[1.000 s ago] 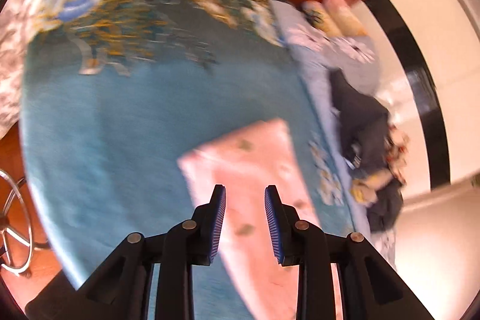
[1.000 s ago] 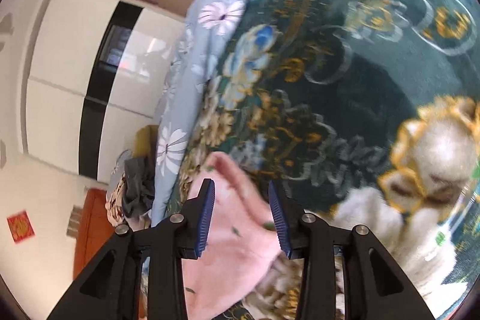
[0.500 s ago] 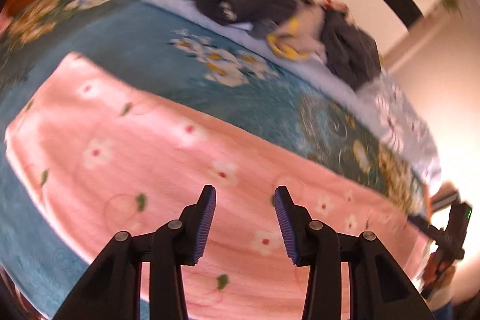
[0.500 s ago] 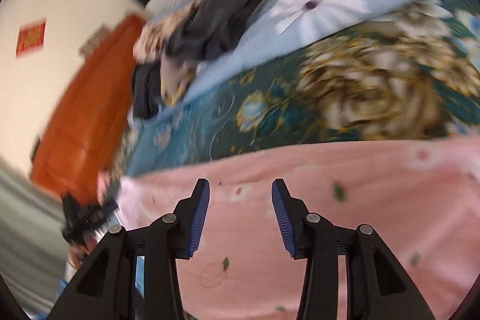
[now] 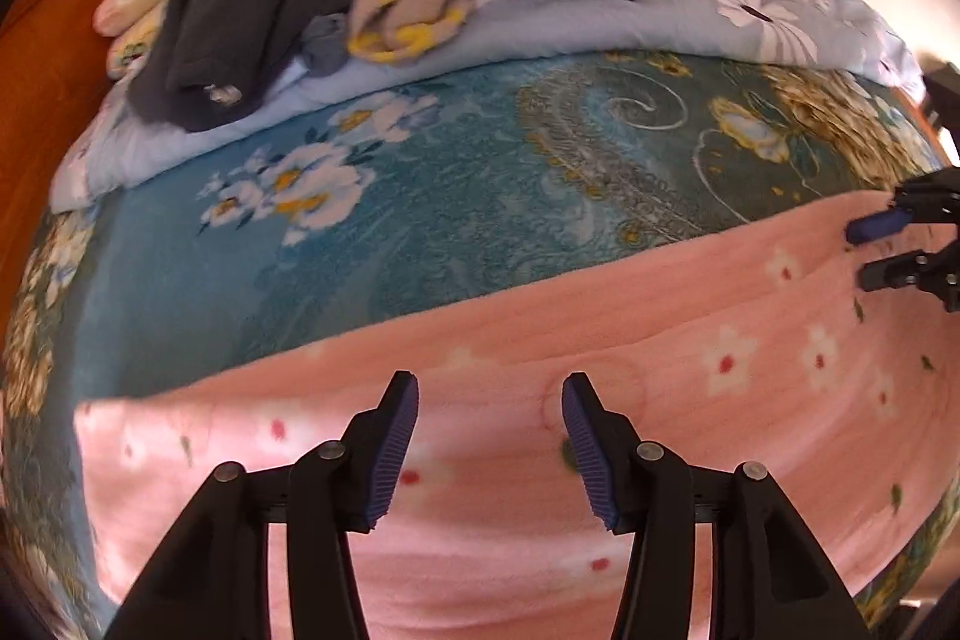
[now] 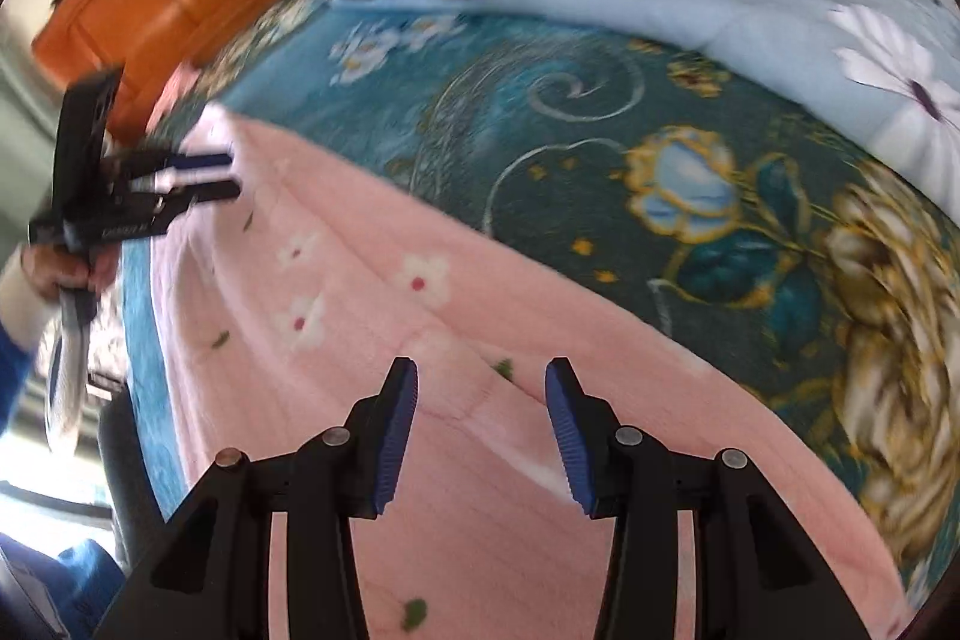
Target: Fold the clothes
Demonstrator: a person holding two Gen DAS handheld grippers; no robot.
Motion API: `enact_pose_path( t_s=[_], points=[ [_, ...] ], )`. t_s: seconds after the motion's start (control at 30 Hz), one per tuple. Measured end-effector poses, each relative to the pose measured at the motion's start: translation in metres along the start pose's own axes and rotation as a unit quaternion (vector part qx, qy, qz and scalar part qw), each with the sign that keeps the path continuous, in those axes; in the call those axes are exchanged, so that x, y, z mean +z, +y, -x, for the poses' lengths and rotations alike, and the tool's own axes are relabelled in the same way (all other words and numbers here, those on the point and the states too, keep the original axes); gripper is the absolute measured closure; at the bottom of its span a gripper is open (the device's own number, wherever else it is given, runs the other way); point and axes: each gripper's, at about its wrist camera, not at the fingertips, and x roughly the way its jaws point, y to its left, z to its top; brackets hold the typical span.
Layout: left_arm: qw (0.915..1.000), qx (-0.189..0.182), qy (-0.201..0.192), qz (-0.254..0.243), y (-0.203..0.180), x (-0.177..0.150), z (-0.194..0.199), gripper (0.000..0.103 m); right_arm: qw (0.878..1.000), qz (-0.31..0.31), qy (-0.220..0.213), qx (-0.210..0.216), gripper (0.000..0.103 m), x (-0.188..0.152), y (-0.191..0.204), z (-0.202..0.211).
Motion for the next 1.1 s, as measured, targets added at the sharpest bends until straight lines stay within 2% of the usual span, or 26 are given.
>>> enact_pose_path(
  t_s=[0.13,0.3,0.4,0.5,0.57,0.63,0.73,0.87,1.1],
  points=[
    [0.9986,-0.026,0.019,-0.043,-0.006,0.008,-0.014,0.042,1.000,0.016,0.018,0.001,0.057,0.003,0.005,-0.014],
    [0.9920,-0.050,0.055,-0.101,-0.018,0.008,-0.028,0.043,0.999,0.034,0.030,0.003,0.058,-0.002,0.013,-0.021],
    [0.9882,-0.053,0.065,-0.128,-0.022,0.004,-0.030,0.044,0.999,0.032,0.025,0.006,0.070,-0.005,0.016,-0.016],
    [0.9870,-0.055,0.066,-0.136,-0.024,0.001,-0.032,0.057,0.999,0.030,0.027,0.014,0.081,-0.009,0.019,-0.011],
    [0.9873,-0.048,0.058,-0.140,-0.027,-0.001,-0.031,0.067,0.999,0.028,0.035,0.007,0.088,-0.012,0.020,-0.014],
    [0.9869,-0.035,0.047,-0.150,-0.033,-0.005,-0.029,0.084,0.999,0.019,0.037,-0.002,0.090,-0.014,0.022,-0.015],
    [0.9850,-0.008,0.029,-0.170,-0.045,-0.012,-0.023,0.096,0.999,0.010,0.030,-0.017,0.093,-0.014,0.027,-0.014],
    [0.9872,0.002,0.008,-0.159,-0.045,-0.018,-0.015,0.098,1.000,0.004,0.013,-0.024,0.095,-0.017,0.031,-0.005],
    [0.9935,-0.006,-0.042,-0.105,-0.033,-0.020,0.010,0.099,0.999,0.015,-0.023,-0.029,0.095,-0.019,0.044,0.014]
  ],
)
